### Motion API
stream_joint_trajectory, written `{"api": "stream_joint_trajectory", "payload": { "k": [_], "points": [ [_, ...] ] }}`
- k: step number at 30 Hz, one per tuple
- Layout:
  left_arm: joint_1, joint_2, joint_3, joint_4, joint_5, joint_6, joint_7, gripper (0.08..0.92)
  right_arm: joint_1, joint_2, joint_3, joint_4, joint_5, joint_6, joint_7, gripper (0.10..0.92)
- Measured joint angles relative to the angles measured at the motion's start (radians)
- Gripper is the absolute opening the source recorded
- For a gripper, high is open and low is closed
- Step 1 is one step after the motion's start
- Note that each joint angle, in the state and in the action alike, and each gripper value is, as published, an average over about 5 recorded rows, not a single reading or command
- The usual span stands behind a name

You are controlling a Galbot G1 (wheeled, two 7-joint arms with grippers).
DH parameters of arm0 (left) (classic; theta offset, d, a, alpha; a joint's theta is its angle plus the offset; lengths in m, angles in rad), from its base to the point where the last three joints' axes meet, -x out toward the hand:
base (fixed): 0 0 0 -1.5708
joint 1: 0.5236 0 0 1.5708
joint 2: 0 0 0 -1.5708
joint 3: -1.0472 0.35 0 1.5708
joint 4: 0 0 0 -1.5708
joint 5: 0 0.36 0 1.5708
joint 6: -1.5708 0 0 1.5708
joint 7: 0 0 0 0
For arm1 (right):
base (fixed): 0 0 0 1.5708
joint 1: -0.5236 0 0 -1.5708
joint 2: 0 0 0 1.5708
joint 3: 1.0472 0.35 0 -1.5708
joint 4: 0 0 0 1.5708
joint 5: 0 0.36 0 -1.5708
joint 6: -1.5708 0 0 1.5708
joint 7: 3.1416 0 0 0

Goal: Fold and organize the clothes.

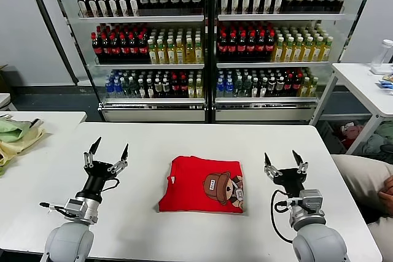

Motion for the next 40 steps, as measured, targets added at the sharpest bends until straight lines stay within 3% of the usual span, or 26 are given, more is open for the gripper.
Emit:
{"api": "stream_joint_trajectory", "payload": {
  "k": [40],
  "points": [
    [-0.030, -0.021, -0.052, 0.065, -0.010, -0.045, 0.045, 0.823, -0.008, 0.001, 0.105, -0.064, -0.254, 0.131, -0.055, 0.823]
  ]
}}
